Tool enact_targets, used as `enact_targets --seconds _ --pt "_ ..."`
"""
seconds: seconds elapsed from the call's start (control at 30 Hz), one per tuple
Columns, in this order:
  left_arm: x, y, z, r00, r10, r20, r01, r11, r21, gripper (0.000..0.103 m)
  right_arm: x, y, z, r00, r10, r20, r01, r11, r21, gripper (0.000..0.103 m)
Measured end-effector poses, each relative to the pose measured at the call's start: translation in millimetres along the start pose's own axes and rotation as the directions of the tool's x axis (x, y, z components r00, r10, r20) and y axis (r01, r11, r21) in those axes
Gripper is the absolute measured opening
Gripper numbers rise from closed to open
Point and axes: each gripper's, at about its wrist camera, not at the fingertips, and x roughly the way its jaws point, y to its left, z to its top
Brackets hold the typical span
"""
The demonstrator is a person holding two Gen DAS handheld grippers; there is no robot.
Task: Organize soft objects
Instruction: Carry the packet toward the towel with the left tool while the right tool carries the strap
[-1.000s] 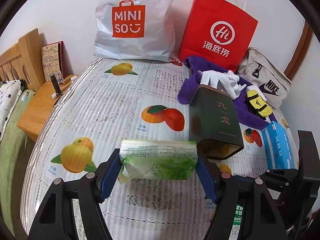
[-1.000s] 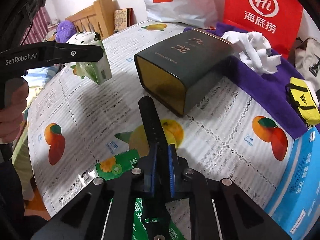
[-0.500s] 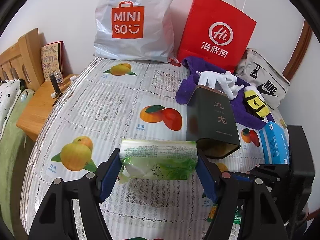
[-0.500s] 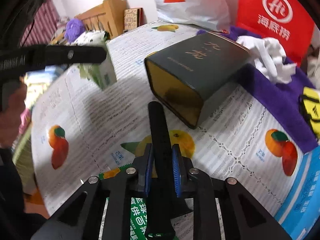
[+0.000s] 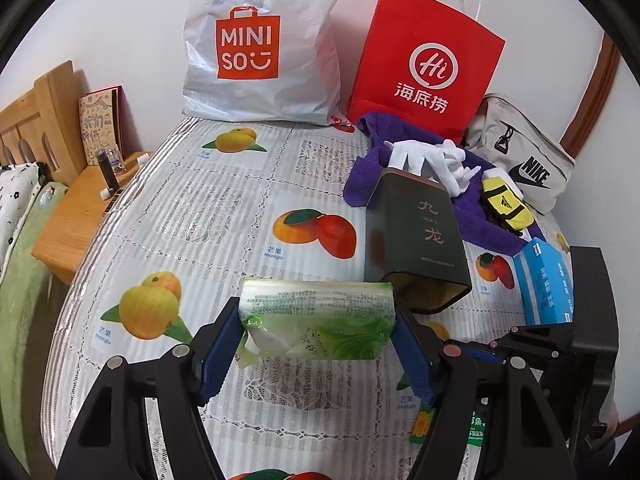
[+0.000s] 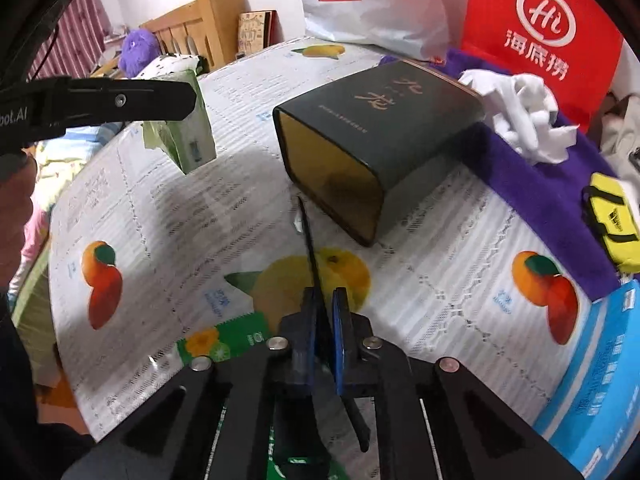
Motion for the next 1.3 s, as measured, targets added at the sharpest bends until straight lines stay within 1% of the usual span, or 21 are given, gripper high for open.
enact_targets --seconds 0.07,0.13,0.27,0.4,0.5,0.63,0.83,1.03,1.3 --pt "-0.6 1.3 0.7 1.000 0.001 0.002 -0.001 1.000 -0.004 0.070 -1.5 -1.4 -0.9 1.000 0.025 0.002 -0.025 1.000 0.002 0.003" --pt "-1.2 1.0 1.1 1.000 0.004 0.007 -0.004 1.000 -0.004 0.070 -6.1 -1.4 -2.1 1.000 0.014 0.012 -0.014 1.000 -0.005 0.003" --pt "-1.5 -2.0 1.8 1.000 0.002 0.004 -0.002 1.000 0.003 0.070 -24.1 -4.4 -4.4 0.998 0.036 0.052 -0.037 0.999 0.018 0.003" --pt "-7.7 -12.6 2.2 1.000 -0.001 0.011 0.001 1.000 0.012 0.070 -42.3 -9.1 -8.0 0.996 0.016 0.083 -0.020 0.999 0.047 0.003" --pt "-12.8 -24.4 2.2 1.000 -0.008 0.017 0.008 1.000 0.024 0.070 -56.9 -14.7 -16.7 0.996 -0.017 0.091 0.010 0.997 0.077 0.003" --pt "-17.4 -42.5 1.2 1.000 -0.017 0.019 0.016 0.999 0.049 0.070 -79.5 -28.0 -29.6 0.992 -0.060 0.107 0.044 0.988 0.147 0.003" --pt "-24.2 -65.8 4.1 0.999 -0.038 0.023 0.036 0.996 0.081 0.070 -114.9 -51.5 -42.2 0.983 -0.102 0.152 0.066 0.972 0.226 0.003" --pt "-27.4 -80.8 13.7 0.999 -0.040 0.029 0.037 0.994 0.099 0.070 -138.9 -75.7 -43.6 0.973 -0.137 0.186 0.077 0.952 0.295 0.003" --pt "-23.8 -98.4 33.2 0.999 -0.040 0.031 0.036 0.991 0.127 0.070 -155.4 -108.3 -38.2 0.960 -0.183 0.213 0.098 0.930 0.355 0.003"
